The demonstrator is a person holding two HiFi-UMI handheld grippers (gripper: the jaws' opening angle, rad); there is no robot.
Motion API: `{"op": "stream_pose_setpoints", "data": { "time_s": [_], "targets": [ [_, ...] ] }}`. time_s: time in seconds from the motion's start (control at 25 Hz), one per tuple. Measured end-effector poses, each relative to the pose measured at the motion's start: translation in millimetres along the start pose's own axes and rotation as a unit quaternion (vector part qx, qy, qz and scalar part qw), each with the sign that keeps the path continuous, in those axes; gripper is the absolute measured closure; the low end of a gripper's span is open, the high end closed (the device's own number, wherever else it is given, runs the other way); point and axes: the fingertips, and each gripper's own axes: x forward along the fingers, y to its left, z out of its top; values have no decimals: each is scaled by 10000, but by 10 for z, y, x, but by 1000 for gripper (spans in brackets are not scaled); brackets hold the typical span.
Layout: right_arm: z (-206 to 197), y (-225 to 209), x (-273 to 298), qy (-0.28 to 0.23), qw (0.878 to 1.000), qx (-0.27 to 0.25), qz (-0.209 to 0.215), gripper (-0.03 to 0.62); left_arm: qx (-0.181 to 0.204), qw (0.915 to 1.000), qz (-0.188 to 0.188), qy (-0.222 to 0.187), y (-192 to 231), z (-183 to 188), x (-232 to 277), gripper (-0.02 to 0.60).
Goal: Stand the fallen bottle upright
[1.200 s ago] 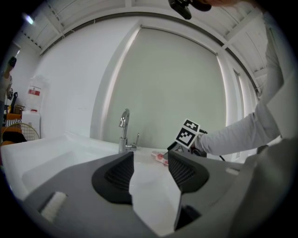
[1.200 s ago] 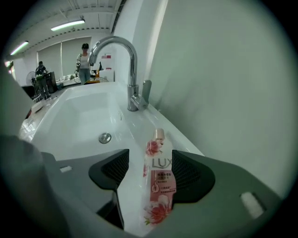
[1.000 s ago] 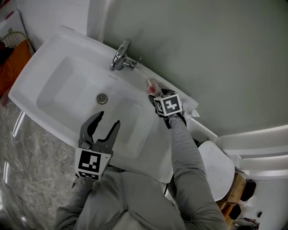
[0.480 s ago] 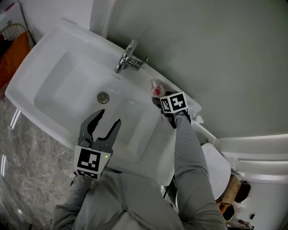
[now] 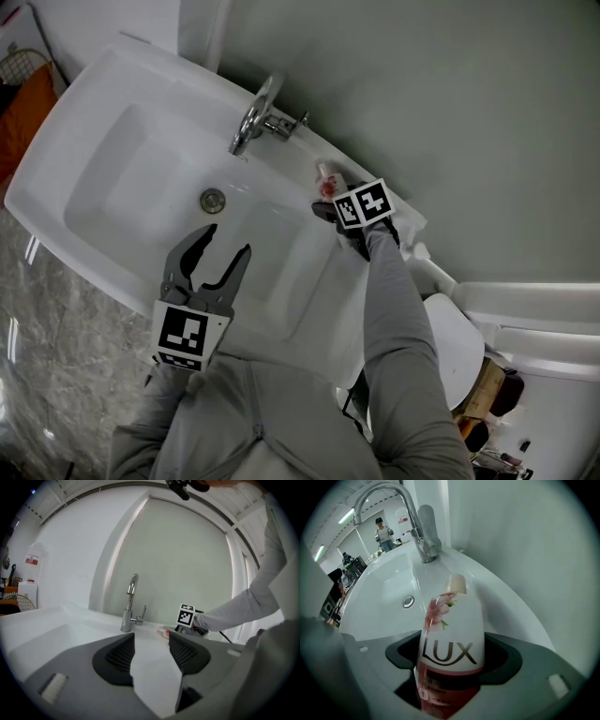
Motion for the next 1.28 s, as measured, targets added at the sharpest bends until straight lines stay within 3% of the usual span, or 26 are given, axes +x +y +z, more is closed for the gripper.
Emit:
{"op": "stream_pose_setpoints", "data": {
  "time_s": [0.8,1.08,1.28],
  "targets": [
    [0,66,-44,-78,9989,-346,-321,250,169,9998,23,31,-84,26,-39,314],
    [196,182,-302,-1038,9939,59,-356,252,210,9998,33,-15,-130,49,-102,314],
    [398,288,-699,-2296,9715,317,-499,253,273,9996,-17,-26,-217,83,-124,314]
  ]
}}
